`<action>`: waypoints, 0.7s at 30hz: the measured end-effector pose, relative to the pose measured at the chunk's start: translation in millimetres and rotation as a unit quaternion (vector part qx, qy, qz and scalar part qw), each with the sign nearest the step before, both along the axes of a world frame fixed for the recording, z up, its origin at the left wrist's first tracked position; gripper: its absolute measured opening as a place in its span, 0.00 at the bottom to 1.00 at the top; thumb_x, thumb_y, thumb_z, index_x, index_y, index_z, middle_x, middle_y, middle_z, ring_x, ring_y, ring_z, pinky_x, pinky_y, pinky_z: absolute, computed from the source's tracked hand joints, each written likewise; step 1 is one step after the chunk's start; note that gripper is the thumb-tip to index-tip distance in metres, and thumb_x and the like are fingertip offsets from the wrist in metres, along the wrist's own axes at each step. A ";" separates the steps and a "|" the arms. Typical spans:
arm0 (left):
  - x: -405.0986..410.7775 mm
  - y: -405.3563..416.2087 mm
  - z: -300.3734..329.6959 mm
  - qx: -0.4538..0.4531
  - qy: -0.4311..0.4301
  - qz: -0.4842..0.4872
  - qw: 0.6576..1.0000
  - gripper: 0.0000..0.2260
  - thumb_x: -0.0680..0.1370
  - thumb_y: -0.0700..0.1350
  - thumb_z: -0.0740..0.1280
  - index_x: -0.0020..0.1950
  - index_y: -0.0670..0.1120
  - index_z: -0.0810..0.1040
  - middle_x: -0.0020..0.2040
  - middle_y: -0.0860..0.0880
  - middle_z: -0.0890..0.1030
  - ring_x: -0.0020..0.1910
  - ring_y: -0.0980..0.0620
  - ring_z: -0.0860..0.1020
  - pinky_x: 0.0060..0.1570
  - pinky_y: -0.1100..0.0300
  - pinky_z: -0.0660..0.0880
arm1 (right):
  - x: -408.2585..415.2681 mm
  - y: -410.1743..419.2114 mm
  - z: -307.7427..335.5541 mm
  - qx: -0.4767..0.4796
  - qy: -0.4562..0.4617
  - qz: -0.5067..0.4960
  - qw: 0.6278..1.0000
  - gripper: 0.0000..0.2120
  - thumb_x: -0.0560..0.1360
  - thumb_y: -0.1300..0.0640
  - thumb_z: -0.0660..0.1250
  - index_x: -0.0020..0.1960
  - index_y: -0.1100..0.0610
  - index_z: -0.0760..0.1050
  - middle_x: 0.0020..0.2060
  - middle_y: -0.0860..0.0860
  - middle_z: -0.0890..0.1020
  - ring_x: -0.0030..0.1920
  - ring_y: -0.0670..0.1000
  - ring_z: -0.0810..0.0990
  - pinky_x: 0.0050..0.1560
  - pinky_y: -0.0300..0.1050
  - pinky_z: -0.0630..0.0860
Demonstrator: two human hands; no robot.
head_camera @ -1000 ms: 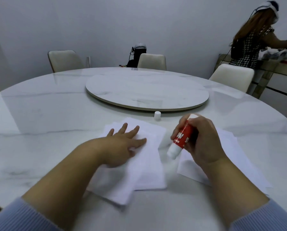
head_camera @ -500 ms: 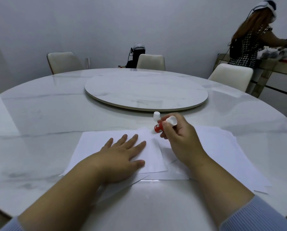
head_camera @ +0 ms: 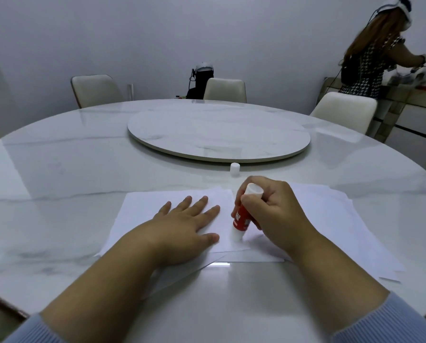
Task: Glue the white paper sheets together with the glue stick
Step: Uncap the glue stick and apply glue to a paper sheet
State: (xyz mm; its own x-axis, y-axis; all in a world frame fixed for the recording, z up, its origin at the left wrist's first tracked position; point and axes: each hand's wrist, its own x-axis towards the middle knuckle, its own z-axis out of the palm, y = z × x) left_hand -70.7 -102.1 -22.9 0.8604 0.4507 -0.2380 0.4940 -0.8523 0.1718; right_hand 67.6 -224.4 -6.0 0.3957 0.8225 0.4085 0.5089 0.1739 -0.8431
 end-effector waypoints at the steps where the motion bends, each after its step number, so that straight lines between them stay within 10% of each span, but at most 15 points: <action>1: 0.1 0.2 -0.6 0.001 -0.002 -0.001 1.000 0.26 0.79 0.61 0.48 0.74 0.64 0.40 0.77 0.59 0.37 0.76 0.56 0.36 0.74 0.50 0.37 | -1.5 -1.7 0.1 -0.009 0.009 0.008 1.000 0.08 0.66 0.60 0.60 0.35 0.65 0.74 0.29 0.61 0.79 0.31 0.50 0.79 0.28 0.34 0.70; 6: -2.3 -1.9 -1.0 -0.015 -0.037 0.004 0.999 0.26 0.79 0.60 0.51 0.75 0.64 0.44 0.77 0.60 0.40 0.76 0.58 0.38 0.75 0.52 0.37 | 7.4 -2.1 7.8 0.076 0.156 0.000 0.985 0.06 0.69 0.62 0.63 0.35 0.63 0.74 0.28 0.58 0.81 0.24 0.53 0.75 0.22 0.38 0.68; 13: -3.3 -12.3 3.0 -0.026 -0.065 -0.010 0.998 0.27 0.79 0.57 0.54 0.75 0.63 0.47 0.78 0.60 0.42 0.76 0.58 0.39 0.75 0.53 0.38 | 40.4 7.4 20.4 0.198 0.504 -0.026 0.841 0.13 0.73 0.71 0.64 0.56 0.64 0.71 0.41 0.57 0.84 0.43 0.53 0.85 0.44 0.43 0.81; 17: -2.8 -11.0 4.1 -0.033 -0.069 -0.009 0.997 0.27 0.78 0.57 0.54 0.75 0.64 0.48 0.77 0.61 0.42 0.76 0.59 0.39 0.74 0.53 0.37 | 60.5 25.2 30.8 0.059 0.340 -0.087 0.934 0.17 0.74 0.66 0.67 0.63 0.61 0.75 0.47 0.50 0.83 0.46 0.46 0.80 0.52 0.41 0.73; 21: -2.9 -10.6 3.5 -0.030 -0.066 -0.012 0.997 0.27 0.78 0.57 0.54 0.75 0.64 0.48 0.77 0.60 0.42 0.76 0.58 0.39 0.74 0.53 0.37 | 80.1 55.4 23.2 -0.019 0.197 -0.192 0.961 0.10 0.68 0.65 0.72 0.49 0.57 0.79 0.43 0.52 0.85 0.50 0.53 0.83 0.60 0.49 0.75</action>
